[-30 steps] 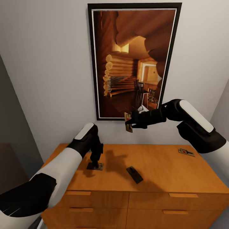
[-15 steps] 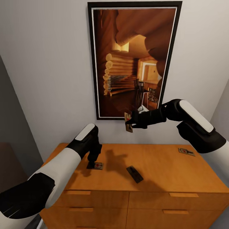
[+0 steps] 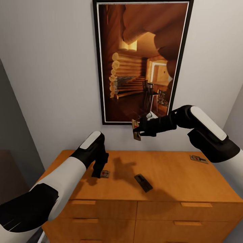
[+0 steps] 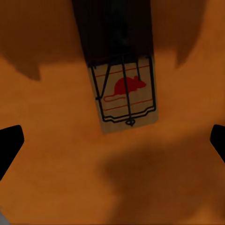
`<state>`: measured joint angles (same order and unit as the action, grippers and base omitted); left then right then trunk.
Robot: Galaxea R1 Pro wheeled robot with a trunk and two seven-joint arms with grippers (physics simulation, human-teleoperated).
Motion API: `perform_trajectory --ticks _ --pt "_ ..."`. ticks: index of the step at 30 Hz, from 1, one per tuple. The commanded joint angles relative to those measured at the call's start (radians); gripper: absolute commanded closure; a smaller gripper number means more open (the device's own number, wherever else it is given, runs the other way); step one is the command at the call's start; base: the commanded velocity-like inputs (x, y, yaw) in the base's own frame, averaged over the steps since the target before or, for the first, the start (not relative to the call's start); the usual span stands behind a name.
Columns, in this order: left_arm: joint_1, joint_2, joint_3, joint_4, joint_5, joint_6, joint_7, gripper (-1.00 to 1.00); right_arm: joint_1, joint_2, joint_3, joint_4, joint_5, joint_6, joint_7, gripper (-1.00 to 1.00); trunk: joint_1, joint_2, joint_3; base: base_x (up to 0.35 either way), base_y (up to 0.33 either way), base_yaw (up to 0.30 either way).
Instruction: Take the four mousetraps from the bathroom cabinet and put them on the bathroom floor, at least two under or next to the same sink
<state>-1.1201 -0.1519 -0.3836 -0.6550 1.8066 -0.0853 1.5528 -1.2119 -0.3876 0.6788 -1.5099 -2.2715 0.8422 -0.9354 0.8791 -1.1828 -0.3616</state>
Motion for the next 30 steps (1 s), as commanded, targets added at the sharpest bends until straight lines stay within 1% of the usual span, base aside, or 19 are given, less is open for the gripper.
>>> perform_trajectory --ticks 1,6,18,27,30 --pt "-0.001 0.001 -0.005 0.0 0.005 -0.009 0.001 -1.0 -0.002 -0.001 0.001 0.0 -0.01 -0.002 -0.011 1.0 0.004 -0.008 -0.005 0.0 0.0 0.0" --pt "-0.001 0.0 -0.005 -0.001 0.005 -0.009 0.001 -1.0 -0.002 -0.001 0.002 0.0 -0.01 -0.002 -0.011 1.0 0.023 -0.043 -0.02 0.0 0.0 0.0" --pt "-0.001 -0.001 -0.007 -0.005 0.006 -0.011 -0.002 -1.0 -0.002 -0.001 0.002 -0.001 -0.01 -0.002 -0.011 1.0 0.023 -0.043 -0.02 0.001 0.0 0.0" --pt "-0.001 -0.002 -0.009 -0.005 0.005 -0.012 -0.002 -1.0 -0.002 -0.018 0.002 -0.001 -0.01 -0.002 -0.01 1.0 0.023 -0.043 -0.02 0.069 -0.078 0.0" --pt "-0.001 -0.002 -0.008 -0.005 0.006 -0.014 -0.003 -1.0 -0.002 -0.02 0.002 -0.001 -0.01 -0.002 -0.01 1.0 0.023 -0.043 -0.02 0.012 -0.014 0.0"
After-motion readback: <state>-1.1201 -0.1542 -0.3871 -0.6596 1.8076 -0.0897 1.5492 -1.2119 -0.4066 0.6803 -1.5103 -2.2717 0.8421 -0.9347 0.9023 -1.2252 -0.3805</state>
